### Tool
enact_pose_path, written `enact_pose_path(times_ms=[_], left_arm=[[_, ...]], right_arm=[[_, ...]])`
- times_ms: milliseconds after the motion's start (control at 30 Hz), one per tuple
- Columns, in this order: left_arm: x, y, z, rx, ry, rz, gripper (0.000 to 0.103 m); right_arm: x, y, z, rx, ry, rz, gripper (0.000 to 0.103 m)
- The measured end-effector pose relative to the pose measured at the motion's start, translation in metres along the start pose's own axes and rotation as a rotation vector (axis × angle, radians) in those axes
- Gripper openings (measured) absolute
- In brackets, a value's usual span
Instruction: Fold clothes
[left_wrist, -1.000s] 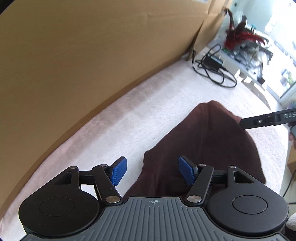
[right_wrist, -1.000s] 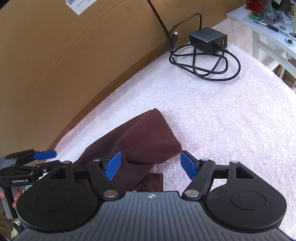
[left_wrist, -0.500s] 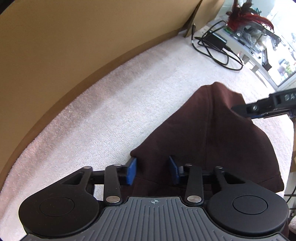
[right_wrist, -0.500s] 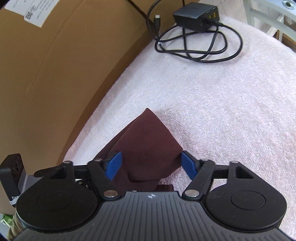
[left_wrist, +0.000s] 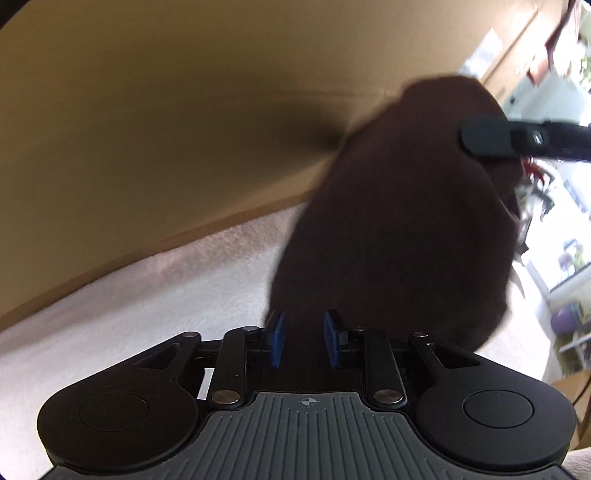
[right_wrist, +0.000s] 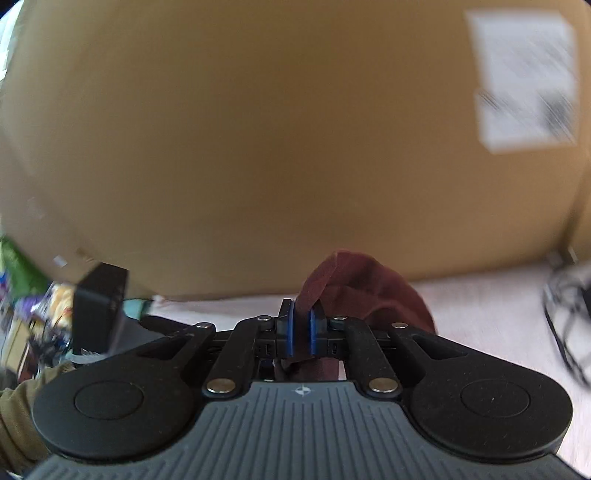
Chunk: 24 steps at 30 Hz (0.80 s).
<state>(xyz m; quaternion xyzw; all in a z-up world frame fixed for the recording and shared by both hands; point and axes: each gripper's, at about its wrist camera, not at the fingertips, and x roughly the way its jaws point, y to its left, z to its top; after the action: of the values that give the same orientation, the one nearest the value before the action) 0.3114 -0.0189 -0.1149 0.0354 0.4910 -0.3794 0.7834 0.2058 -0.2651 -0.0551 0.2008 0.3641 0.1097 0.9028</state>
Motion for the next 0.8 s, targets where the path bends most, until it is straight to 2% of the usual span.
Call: enact_pose_path(times_ms=[100, 167, 400, 533, 600, 667, 733, 800], left_arm=[[-0.022, 0.000, -0.012, -0.032, -0.043, -0.046, 0.039], [-0.023, -0.005, -0.017, -0.026, -0.046, -0.047, 0.043], [0.017, -0.024, -0.008, -0.046, -0.027, -0.054, 0.046], [0.035, -0.028, 0.010, -0.070, -0.055, -0.068, 0.048], [0.047, -0.027, 0.020, -0.077, -0.060, -0.047, 0.051], [0.062, -0.021, 0.027, -0.098, -0.046, -0.017, 0.054], [0.073, -0.012, 0.028, -0.122, -0.024, 0.007, 0.054], [0.073, -0.006, 0.025, -0.129, -0.009, 0.013, 0.054]], right_arm=[[0.004, 0.030, 0.020, -0.095, -0.010, 0.062, 0.009], [0.010, 0.045, 0.027, -0.137, -0.003, 0.098, 0.009], [0.030, 0.083, 0.032, -0.218, 0.039, 0.196, 0.009], [0.024, 0.099, 0.031, -0.268, 0.039, 0.261, 0.008], [0.013, 0.102, 0.032, -0.298, 0.015, 0.287, 0.006], [0.007, 0.098, 0.031, -0.322, -0.031, 0.237, 0.006], [0.009, 0.080, 0.033, -0.286, -0.046, 0.127, 0.006], [0.020, 0.054, 0.031, -0.246, -0.047, -0.029, 0.009]])
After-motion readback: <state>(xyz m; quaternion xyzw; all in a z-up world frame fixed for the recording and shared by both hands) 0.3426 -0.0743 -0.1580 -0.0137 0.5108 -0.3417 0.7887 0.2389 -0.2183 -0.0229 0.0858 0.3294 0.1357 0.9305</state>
